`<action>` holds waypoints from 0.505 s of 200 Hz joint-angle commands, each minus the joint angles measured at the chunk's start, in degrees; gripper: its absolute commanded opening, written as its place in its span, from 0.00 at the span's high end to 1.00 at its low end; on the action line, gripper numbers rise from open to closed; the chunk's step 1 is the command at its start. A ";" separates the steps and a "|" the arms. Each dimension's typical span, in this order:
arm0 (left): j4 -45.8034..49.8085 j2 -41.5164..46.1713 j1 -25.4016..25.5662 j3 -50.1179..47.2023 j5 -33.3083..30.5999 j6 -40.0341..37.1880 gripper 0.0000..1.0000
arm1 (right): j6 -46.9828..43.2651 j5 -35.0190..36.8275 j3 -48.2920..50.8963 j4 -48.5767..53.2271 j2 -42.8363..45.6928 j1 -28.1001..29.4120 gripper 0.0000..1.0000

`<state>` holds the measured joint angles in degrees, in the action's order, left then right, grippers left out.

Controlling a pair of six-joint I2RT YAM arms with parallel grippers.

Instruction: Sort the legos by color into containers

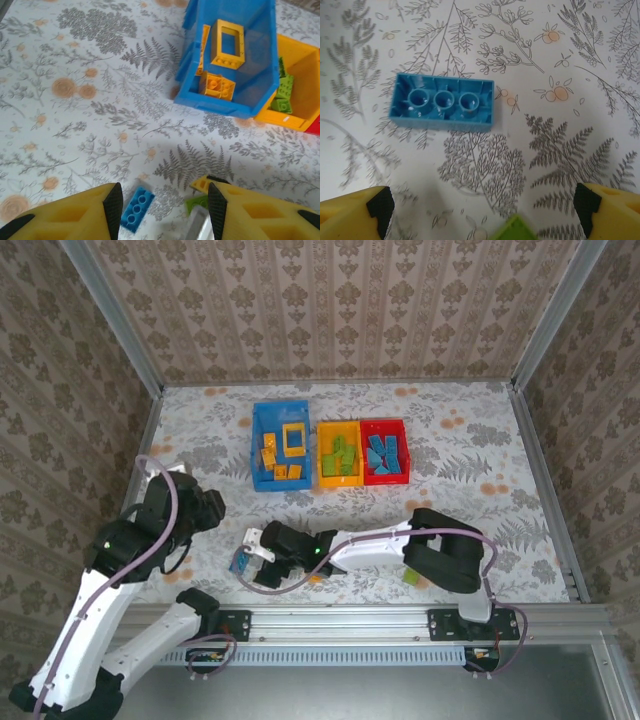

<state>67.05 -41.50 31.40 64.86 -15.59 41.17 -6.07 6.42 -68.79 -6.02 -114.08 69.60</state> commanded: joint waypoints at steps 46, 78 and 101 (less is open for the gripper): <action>6.99 0.45 -0.37 3.85 -1.27 0.25 0.50 | -0.68 4.30 -8.79 -1.37 -11.16 0.18 0.04; 8.01 0.28 -0.45 4.99 -0.95 -0.20 0.50 | 1.92 6.10 -14.66 1.07 -15.83 -0.44 0.04; 8.45 -0.06 -0.46 5.58 -0.58 -0.82 0.50 | 4.55 5.87 -18.07 2.74 -18.19 -1.55 0.05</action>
<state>73.21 -41.50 31.40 68.27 -15.92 41.17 -4.51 9.87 -83.77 -7.05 -128.11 69.45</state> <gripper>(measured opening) 0.500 0.953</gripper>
